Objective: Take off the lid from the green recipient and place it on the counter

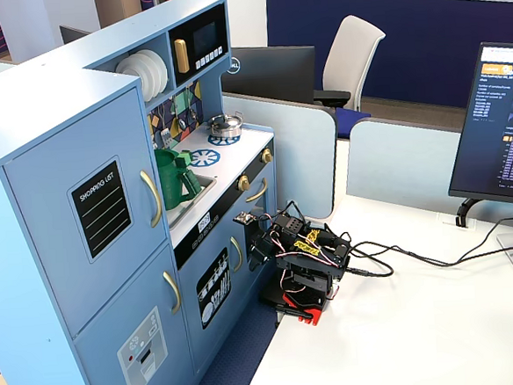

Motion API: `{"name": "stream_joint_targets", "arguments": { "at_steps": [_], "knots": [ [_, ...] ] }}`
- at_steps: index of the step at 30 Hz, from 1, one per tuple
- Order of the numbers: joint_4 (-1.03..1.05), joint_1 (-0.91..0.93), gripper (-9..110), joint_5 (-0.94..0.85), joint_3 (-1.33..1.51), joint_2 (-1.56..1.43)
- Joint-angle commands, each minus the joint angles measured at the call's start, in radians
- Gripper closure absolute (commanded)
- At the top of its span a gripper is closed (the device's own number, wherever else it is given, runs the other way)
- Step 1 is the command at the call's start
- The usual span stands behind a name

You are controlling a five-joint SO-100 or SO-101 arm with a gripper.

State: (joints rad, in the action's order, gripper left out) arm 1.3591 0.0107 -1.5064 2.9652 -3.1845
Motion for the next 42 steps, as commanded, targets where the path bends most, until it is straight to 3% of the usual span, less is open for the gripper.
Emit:
{"name": "stream_joint_targets", "arguments": {
  "at_steps": [1, 14, 21, 25, 30, 37, 42],
  "knots": [
    [0.172, 0.124, 101, -0.006, 0.034, 0.005],
    [0.143, 0.15, 101, 0.003, 0.011, 0.006],
    [0.067, 0.14, 101, -0.005, -0.416, 0.176],
    [-0.106, 0.189, 101, -0.094, -0.684, 0.296],
    [-0.502, 0.206, 101, -0.189, -0.801, 0.353],
    [-0.675, 0.222, 66, -0.149, -0.87, 0.403],
    [-0.838, 0.206, 61, -0.175, -0.87, 0.436]
  ]
}}
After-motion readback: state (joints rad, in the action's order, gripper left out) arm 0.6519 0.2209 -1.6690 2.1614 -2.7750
